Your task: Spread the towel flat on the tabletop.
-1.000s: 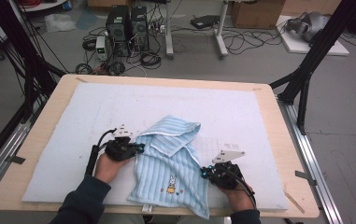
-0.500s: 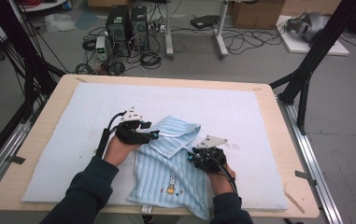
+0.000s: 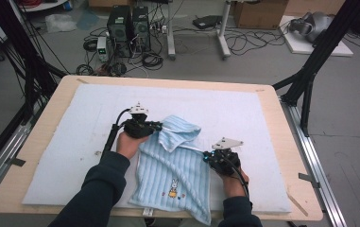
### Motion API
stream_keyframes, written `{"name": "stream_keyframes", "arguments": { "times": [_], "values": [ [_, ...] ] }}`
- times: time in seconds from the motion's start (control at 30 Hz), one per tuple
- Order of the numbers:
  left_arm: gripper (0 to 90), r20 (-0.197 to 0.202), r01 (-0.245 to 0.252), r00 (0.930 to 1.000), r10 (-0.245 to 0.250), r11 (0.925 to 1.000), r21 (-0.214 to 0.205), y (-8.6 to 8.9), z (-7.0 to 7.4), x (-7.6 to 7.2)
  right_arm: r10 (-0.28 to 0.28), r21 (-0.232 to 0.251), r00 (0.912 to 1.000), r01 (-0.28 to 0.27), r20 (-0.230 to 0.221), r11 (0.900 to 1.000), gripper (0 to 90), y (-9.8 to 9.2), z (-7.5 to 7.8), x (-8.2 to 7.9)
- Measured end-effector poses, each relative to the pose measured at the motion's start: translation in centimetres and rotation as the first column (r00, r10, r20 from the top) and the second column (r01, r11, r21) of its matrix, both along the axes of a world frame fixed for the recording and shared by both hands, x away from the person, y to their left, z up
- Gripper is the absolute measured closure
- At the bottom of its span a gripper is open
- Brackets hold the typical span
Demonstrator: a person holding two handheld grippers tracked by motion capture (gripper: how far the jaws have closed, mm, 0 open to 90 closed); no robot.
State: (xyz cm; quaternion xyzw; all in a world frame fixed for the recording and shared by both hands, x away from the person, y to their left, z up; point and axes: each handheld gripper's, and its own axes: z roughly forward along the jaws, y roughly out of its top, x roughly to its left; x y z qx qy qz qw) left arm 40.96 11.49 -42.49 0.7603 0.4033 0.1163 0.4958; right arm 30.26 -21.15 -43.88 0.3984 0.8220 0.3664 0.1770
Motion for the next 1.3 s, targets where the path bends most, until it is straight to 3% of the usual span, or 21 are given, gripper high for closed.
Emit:
{"name": "stream_keyframes", "arguments": {
  "times": [0.07, 0.1, 0.17, 0.27, 0.37, 0.43, 0.5, 0.6, 0.7, 0.8, 0.87, 0.9, 0.93, 0.97, 1.0, 1.1, 1.23, 1.3],
  "values": [
    [85.2, -0.030, -0.061, 0.9978, 0.059, 0.9968, -0.051, 1.4, 0.0, 0.4, -0.045, -0.012, 0.9989, 0.045, -0.015, 0.9989, 87.9, -0.7, -0.2, 0.2],
    [85.3, -0.027, -0.083, 0.9962, 0.082, 0.9959, -0.035, 2.2, 0.0, 0.4, -0.067, -0.004, 0.9975, 0.067, -0.025, 0.9978, 87.9, -1.2, -0.3, 0.3],
    [85.7, -0.031, -0.084, 0.9961, 0.083, 0.9963, -0.018, 2.9, -0.2, 0.4, -0.105, 0.026, 0.9940, 0.106, -0.030, 0.9940, 87.9, -2.2, -0.4, 0.5],
    [85.7, -0.026, -0.087, 0.9958, 0.088, 0.9961, 0.014, 3.2, -0.7, 0.2, -0.121, 0.034, 0.9925, 0.122, -0.017, 0.9920, 86.0, -2.5, -0.3, 0.6],
    [81.7, -0.034, -0.093, 0.9950, 0.094, 0.9947, 0.044, 3.2, -1.1, 0.3, -0.122, 0.016, 0.9925, 0.122, 0.002, 0.9923, 74.9, -2.0, -0.1, 0.6],
    [68.9, -0.018, -0.110, 0.9937, 0.111, 0.9936, 0.027, 3.4, -1.0, 0.2, -0.105, 0.044, 0.9938, 0.104, 0.035, 0.9936, 69.5, -1.6, 0.3, 0.3],
    [62.8, 0.001, -0.107, 0.9942, 0.107, 0.9942, 0.004, 3.6, -0.8, 0.1, -0.093, 0.087, 0.9944, 0.088, 0.051, 0.9922, 64.9, -1.1, 0.9, 0.1],
    [56.6, 0.025, -0.080, 0.9965, 0.080, 0.9966, -0.023, 3.8, -0.4, -0.2, -0.029, 0.140, 0.9982, 0.021, 0.053, 0.9899, 59.3, 0.3, 1.5, 0.3],
    [52.6, 0.038, -0.056, 0.9976, 0.058, 0.9973, -0.047, 3.8, -0.2, -0.4, 0.028, 0.143, 0.9989, -0.033, 0.039, 0.9892, 50.8, 2.4, 1.5, 0.4],
    [49.0, 0.048, -0.035, 0.9981, 0.037, 0.9982, -0.049, 3.8, 0.1, -0.6, 0.100, 0.109, 0.9946, -0.097, -0.028, 0.9893, 46.2, 4.9, 0.4, 0.9],
    [47.9, 0.049, -0.027, 0.9984, 0.029, 0.9980, -0.057, 3.7, 0.2, -0.7, 0.124, 0.064, 0.9911, -0.120, -0.049, 0.9907, 48.4, 5.9, -0.2, 1.1],
    [47.1, 0.051, -0.024, 0.9983, 0.027, 0.9980, -0.058, 3.7, 0.2, -0.8, 0.135, 0.045, 0.9893, -0.133, -0.055, 0.9901, 53.7, 6.3, -0.6, 1.2],
    [46.5, 0.050, -0.022, 0.9984, 0.025, 0.9981, -0.058, 3.7, 0.3, -0.8, 0.136, 0.056, 0.9891, -0.133, -0.056, 0.9895, 60.6, 6.3, -0.6, 1.3],
    [46.4, 0.051, -0.022, 0.9984, 0.025, 0.9980, -0.059, 3.7, 0.3, -0.8, 0.146, 0.059, 0.9881, -0.143, -0.049, 0.9879, 75.8, 6.2, -0.5, 1.4],
    [46.4, 0.050, -0.019, 0.9985, 0.022, 0.9980, -0.061, 3.8, 0.4, -0.9, 0.150, 0.049, 0.9877, -0.148, -0.045, 0.9878, 81.3, 6.1, -0.4, 1.4],
    [46.5, 0.053, -0.016, 0.9984, 0.020, 0.9976, -0.068, 3.7, 0.5, -0.9, 0.154, 0.012, 0.9878, -0.153, -0.024, 0.9881, 84.0, 5.8, 0.1, 1.3],
    [46.4, 0.068, 0.000, 0.9977, 0.005, 0.9967, -0.081, 3.5, 0.7, -1.1, 0.102, 0.046, 0.9942, -0.103, 0.033, 0.9935, 83.9, 4.0, 1.6, 1.7],
    [46.4, 0.075, 0.003, 0.9972, 0.003, 0.9968, -0.080, 3.3, 0.7, -1.0, 0.074, 0.039, 0.9962, -0.076, 0.045, 0.9964, 84.0, 3.1, 2.3, 2.3]
  ]
}}
